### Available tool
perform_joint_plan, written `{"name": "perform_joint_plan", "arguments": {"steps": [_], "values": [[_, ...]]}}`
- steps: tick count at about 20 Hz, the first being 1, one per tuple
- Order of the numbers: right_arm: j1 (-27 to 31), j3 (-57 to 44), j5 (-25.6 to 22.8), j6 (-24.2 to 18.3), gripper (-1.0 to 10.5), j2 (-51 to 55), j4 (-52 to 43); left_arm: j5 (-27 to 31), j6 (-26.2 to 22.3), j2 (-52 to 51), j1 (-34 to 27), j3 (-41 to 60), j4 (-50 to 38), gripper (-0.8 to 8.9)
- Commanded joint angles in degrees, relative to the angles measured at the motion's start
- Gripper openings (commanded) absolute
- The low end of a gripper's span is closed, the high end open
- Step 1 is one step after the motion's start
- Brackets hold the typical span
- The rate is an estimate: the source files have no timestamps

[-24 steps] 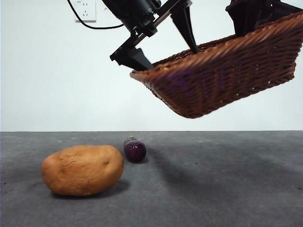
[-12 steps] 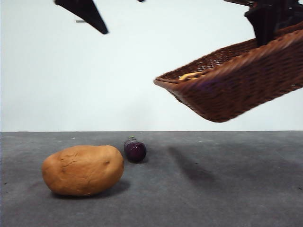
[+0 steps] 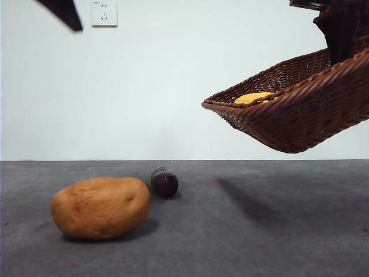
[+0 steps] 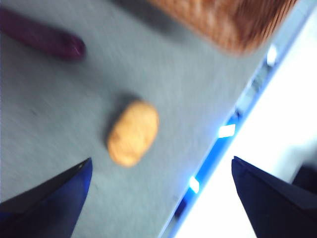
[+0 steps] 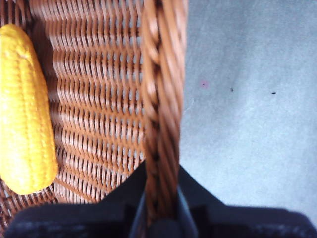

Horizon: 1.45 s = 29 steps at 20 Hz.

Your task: Help me put the vegetables on the table into the basket

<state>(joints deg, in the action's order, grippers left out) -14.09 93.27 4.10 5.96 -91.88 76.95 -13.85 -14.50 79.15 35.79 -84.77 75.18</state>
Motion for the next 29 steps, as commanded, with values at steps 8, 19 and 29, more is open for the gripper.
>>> {"name": "perform_joint_plan", "arguments": {"steps": [8,19,29], "values": [[0.0,-0.3,0.3,-1.0,-0.1,0.0,-0.5,0.4,-8.1,4.1,0.1,20.5,-18.6,5.71],[-0.1,-0.3,0.4,-1.8,-0.1,0.0,0.5,3.6,-8.8,17.3,0.1,20.6,-25.6,5.70],[-0.1,-0.3,0.4,-2.1,-0.1,0.0,0.7,5.1,-10.6,20.2,2.4,20.6,-25.6,2.11]]}}
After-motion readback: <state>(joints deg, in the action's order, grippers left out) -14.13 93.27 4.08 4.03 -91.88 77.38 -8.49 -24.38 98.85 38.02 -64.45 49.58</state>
